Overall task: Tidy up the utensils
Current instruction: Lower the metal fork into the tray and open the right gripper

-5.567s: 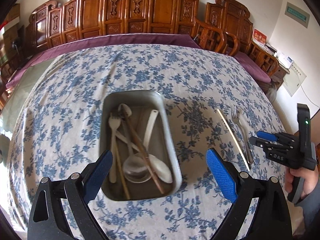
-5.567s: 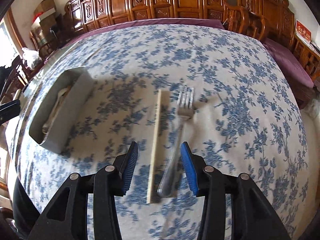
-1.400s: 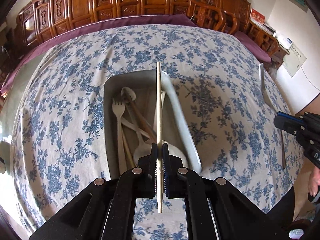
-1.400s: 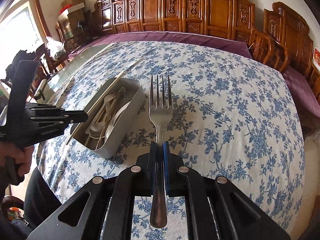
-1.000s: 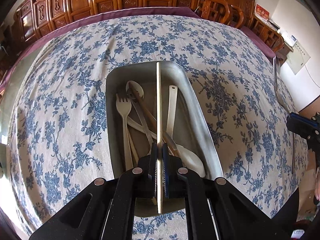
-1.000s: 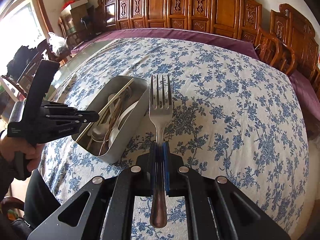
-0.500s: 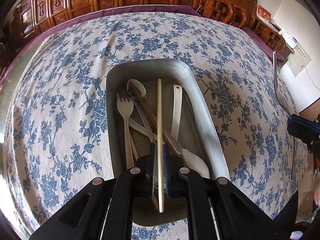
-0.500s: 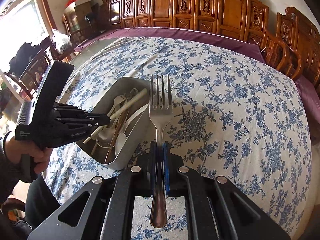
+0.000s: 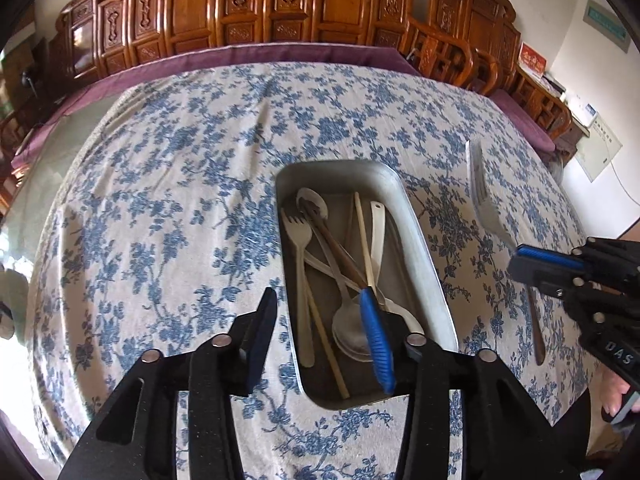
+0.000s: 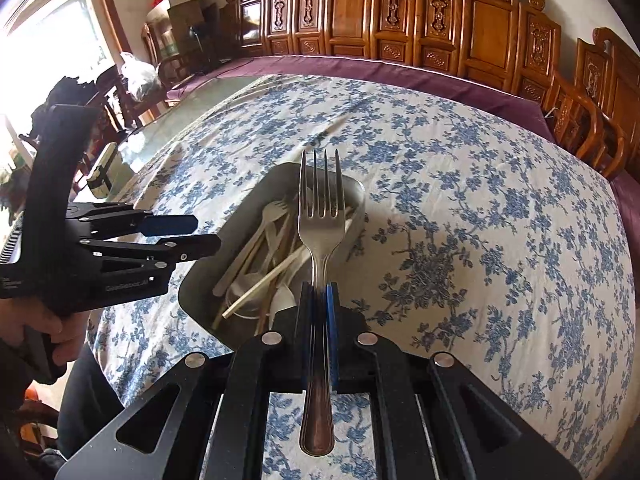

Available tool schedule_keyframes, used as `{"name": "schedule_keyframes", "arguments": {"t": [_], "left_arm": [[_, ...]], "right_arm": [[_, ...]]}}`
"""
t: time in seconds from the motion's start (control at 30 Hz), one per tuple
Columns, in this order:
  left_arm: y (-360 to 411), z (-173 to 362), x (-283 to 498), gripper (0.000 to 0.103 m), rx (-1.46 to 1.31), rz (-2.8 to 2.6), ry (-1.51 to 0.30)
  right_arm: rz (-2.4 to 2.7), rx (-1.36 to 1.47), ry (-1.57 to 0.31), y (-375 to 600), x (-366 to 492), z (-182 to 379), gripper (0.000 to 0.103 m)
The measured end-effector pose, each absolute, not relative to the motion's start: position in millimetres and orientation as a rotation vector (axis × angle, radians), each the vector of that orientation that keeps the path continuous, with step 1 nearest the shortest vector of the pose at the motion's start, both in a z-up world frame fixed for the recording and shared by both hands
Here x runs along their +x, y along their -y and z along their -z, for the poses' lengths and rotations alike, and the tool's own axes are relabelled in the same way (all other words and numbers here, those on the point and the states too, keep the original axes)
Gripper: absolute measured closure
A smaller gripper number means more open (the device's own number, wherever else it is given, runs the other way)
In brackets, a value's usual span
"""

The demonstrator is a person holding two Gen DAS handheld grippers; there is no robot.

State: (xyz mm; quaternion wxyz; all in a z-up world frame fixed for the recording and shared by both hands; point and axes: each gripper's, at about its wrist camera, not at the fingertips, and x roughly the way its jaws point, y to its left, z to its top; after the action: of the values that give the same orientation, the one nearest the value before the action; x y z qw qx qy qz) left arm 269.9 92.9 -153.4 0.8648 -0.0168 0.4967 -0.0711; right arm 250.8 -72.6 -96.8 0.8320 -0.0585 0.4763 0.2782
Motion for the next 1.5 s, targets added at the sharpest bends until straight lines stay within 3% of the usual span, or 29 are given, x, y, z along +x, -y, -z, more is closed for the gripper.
{"name": "schedule_keyframes", "arguments": {"t": [0.23, 0.43, 1.07, 1.5], "left_arm": [[-118.0, 137.9, 261.2, 0.029, -0.077, 0.107, -0.981], [-136.0, 132.0, 256.4, 0.019, -0.103, 0.082, -0.95], [-167.7, 130.5, 248.3, 0.019, -0.126, 0.018, -0.932], [-167.8, 130.4, 248.7, 0.019, -0.125, 0.019, -0.934]], "right_arm": [[-0.625, -0.136, -1.012, 40.5, 256.4, 99.2, 0.095], [-0.636, -0.122, -1.036, 20.5, 265.8, 108.4, 0.095], [-0.542, -0.109, -1.117, 3.2, 308.0, 155.1, 0.095], [-0.611, -0.066, -1.148, -10.9, 307.0, 156.1, 0.095]]}}
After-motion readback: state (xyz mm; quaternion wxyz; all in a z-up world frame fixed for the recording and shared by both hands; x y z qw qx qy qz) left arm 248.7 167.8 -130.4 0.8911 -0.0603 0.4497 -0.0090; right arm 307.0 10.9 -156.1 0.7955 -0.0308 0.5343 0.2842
